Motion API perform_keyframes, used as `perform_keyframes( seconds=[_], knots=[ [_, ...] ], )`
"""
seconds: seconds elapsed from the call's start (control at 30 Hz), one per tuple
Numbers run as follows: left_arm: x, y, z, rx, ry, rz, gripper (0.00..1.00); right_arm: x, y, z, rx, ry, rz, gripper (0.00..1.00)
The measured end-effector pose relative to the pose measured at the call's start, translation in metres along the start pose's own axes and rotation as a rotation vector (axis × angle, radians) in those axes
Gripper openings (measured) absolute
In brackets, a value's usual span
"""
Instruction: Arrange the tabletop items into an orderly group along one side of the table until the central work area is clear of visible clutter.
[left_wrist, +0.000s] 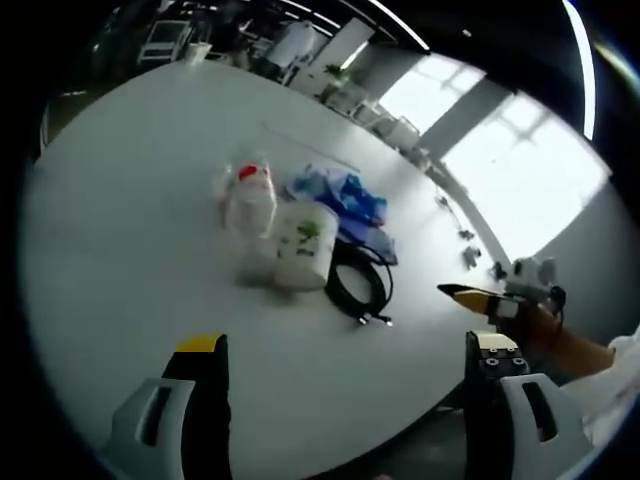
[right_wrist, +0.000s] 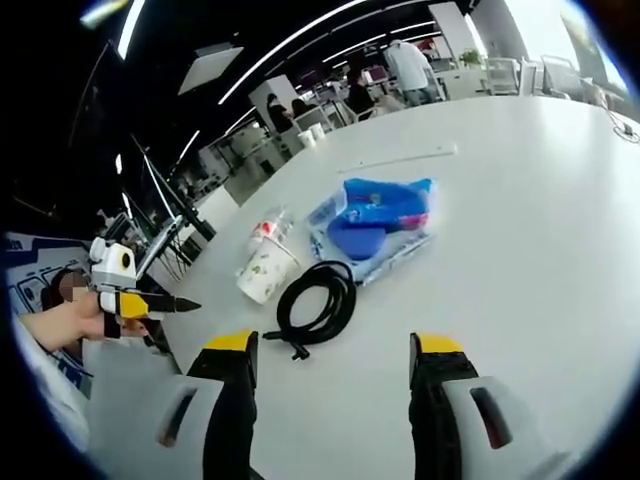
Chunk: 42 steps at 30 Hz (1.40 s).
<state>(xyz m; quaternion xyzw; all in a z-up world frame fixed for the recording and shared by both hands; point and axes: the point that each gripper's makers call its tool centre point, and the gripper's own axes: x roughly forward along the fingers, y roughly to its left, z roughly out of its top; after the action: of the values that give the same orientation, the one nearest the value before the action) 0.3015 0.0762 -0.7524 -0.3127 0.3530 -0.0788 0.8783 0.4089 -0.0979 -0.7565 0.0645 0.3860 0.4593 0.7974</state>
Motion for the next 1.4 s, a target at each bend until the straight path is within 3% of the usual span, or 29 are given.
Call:
perform_keyframes(
  seconds=[0.63,0.97,1.4],
  knots=[
    [0.022,-0.016,-0.006,-0.032,0.015,-0.013,0.94,0.014,-0.005,0.005,0.025,0.015,0.036,0.59],
    [0.037,-0.021,-0.002,-0.116,-0.027,-0.003,0.88,0.026,-0.002,0.012,0.028,0.021,0.060,0.59],
    [0.054,-0.025,0.004,-0.167,-0.067,0.028,0.86,0.042,-0.001,0.019,0.040,0.026,0.086,0.57]
  ],
)
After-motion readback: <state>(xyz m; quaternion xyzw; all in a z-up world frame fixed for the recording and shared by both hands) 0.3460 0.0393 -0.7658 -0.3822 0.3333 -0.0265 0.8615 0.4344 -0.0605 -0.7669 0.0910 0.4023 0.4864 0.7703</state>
